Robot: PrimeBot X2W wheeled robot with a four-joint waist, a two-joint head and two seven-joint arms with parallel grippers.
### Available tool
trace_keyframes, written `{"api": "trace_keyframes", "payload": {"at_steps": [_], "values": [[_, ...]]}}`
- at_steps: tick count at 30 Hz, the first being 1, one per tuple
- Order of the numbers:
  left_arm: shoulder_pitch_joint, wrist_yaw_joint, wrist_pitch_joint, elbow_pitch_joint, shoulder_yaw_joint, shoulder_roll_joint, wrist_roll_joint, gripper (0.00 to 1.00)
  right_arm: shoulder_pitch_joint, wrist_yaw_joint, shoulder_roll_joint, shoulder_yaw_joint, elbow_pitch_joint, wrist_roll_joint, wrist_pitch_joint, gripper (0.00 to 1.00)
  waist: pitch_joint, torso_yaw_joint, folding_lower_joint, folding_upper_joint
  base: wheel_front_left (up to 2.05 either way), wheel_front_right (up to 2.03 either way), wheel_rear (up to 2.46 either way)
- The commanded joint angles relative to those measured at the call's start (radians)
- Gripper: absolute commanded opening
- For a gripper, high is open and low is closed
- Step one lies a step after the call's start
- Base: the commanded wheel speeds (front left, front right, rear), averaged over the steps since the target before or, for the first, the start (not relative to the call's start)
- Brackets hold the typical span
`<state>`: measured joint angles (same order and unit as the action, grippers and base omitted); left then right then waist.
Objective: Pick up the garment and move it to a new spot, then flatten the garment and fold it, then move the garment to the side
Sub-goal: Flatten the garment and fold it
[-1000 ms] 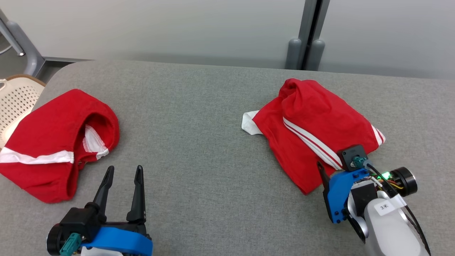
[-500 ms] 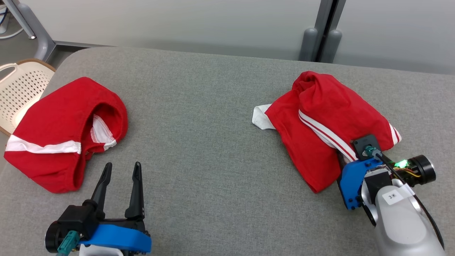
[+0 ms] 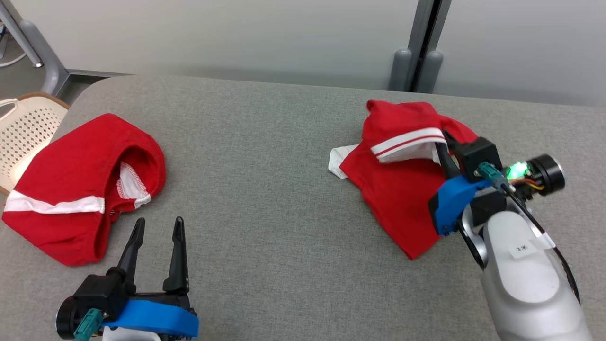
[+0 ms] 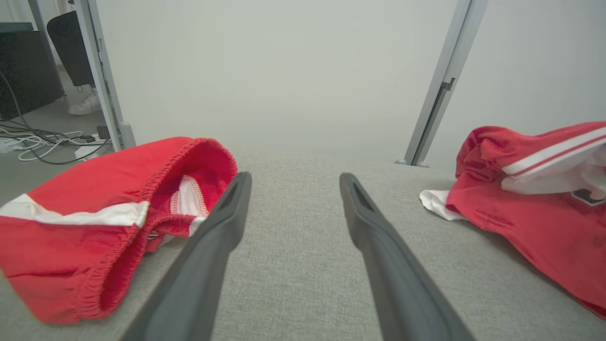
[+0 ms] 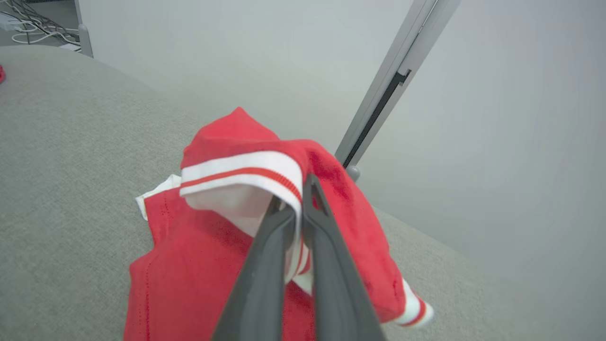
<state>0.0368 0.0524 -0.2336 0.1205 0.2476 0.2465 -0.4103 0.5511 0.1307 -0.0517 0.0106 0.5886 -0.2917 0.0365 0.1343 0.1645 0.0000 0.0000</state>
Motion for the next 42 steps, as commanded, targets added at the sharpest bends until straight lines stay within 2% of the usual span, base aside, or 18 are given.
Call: {"api": "trace_keyframes", "payload": {"at_steps": [1, 7, 13, 20, 23, 27, 30, 38, 42], "values": [[-0.006, 0.004, -0.005, -0.005, -0.003, 0.006, -0.002, 1.00, 0.037, 0.000, 0.001, -0.042, -0.043, 0.017, 0.004, 0.00, -0.008, -0.009, 0.0000, 0.0000, 0.00, 0.00, 0.00], [0.005, 0.005, -0.006, -0.016, 0.001, 0.007, -0.005, 1.00, 0.182, 0.000, -0.027, -0.193, -0.111, 0.124, -0.038, 0.00, -0.005, -0.010, 0.0000, 0.0000, 0.00, 0.00, 0.00], [0.016, 0.001, -0.010, -0.014, 0.008, 0.002, -0.006, 1.00, 0.353, 0.000, -0.012, -0.313, -0.122, 0.255, -0.063, 0.00, 0.007, 0.017, 0.0000, 0.0000, 0.00, 0.00, 0.00], [0.012, 0.002, -0.014, -0.009, 0.008, 0.008, -0.007, 1.00, 0.528, 0.000, 0.001, -0.431, -0.135, 0.404, -0.011, 0.00, 0.002, 0.042, 0.0000, 0.0000, 0.00, 0.00, 0.00], [0.011, 0.005, -0.015, -0.008, 0.010, 0.008, -0.006, 1.00, 0.595, 0.000, 0.001, -0.459, -0.141, 0.432, 0.035, 0.00, -0.005, 0.049, 0.0000, 0.0000, 0.00, 0.00, 0.00], [0.000, 0.009, -0.017, -0.011, 0.013, 0.010, -0.004, 1.00, 0.637, 0.000, 0.000, -0.428, -0.147, 0.433, 0.123, 0.00, -0.013, 0.047, 0.0000, 0.0000, 0.00, 0.00, 0.00], [-0.005, 0.011, -0.017, -0.017, 0.012, 0.012, -0.004, 1.00, 0.584, 0.000, -0.010, -0.392, -0.133, 0.410, 0.149, 0.00, -0.014, 0.039, 0.0000, 0.0000, 0.00, 0.00, 0.00], [-0.009, 0.018, -0.015, -0.029, 0.008, 0.022, -0.008, 1.00, 0.254, 0.000, -0.118, -0.223, -0.067, 0.404, 0.103, 0.00, 0.005, -0.015, 0.0000, 0.0000, 0.00, 0.00, 0.00], [0.002, 0.020, -0.012, -0.033, 0.010, 0.026, -0.008, 1.00, 0.104, 0.000, -0.145, -0.123, -0.089, 0.397, 0.067, 0.00, 0.013, -0.043, 0.0000, 0.0000, 0.00, 0.00, 0.00]]}}
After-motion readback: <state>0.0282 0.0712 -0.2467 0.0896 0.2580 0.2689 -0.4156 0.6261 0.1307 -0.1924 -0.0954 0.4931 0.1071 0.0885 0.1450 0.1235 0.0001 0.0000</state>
